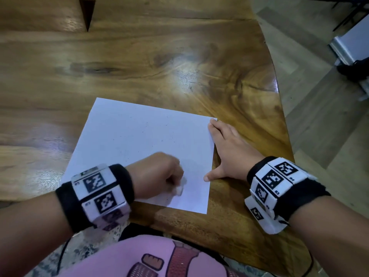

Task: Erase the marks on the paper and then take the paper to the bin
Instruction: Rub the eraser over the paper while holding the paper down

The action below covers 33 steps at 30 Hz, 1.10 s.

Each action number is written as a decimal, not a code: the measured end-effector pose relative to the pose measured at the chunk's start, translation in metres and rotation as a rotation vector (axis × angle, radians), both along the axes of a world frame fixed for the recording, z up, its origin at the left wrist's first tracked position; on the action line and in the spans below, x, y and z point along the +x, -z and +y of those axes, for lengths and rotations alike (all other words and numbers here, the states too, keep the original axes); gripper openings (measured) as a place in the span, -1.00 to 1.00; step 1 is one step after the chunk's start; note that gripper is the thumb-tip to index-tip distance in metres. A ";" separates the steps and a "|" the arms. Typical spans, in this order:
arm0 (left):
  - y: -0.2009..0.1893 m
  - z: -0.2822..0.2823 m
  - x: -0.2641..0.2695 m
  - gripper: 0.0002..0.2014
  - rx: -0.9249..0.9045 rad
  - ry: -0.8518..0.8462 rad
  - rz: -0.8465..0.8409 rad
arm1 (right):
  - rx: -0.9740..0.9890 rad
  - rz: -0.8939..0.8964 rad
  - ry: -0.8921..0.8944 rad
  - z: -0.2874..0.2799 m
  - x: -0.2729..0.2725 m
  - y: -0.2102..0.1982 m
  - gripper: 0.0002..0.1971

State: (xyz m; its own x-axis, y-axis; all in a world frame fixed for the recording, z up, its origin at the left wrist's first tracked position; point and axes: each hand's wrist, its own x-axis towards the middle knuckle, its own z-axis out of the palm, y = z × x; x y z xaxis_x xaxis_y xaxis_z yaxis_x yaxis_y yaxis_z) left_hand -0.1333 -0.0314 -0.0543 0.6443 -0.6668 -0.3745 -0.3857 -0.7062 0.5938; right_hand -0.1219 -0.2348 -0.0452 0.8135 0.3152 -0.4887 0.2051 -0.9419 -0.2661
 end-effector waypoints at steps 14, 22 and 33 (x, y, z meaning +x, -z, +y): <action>0.006 0.004 0.002 -0.88 -0.054 -0.146 -0.155 | 0.014 -0.003 0.006 -0.001 0.000 0.000 0.35; -0.002 0.009 -0.008 -0.94 -0.016 0.058 -0.020 | 0.007 -0.006 -0.001 -0.001 0.000 -0.001 0.34; -0.001 0.019 -0.004 -0.91 0.048 0.102 0.010 | 0.011 -0.010 0.006 -0.002 0.000 0.001 0.34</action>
State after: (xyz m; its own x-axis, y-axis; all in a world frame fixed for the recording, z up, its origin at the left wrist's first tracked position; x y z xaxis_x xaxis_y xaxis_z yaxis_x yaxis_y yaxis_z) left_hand -0.1378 -0.0123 -0.0530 0.5699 -0.7099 -0.4138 -0.4513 -0.6913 0.5643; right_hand -0.1220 -0.2365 -0.0461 0.8203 0.3159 -0.4768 0.2024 -0.9400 -0.2746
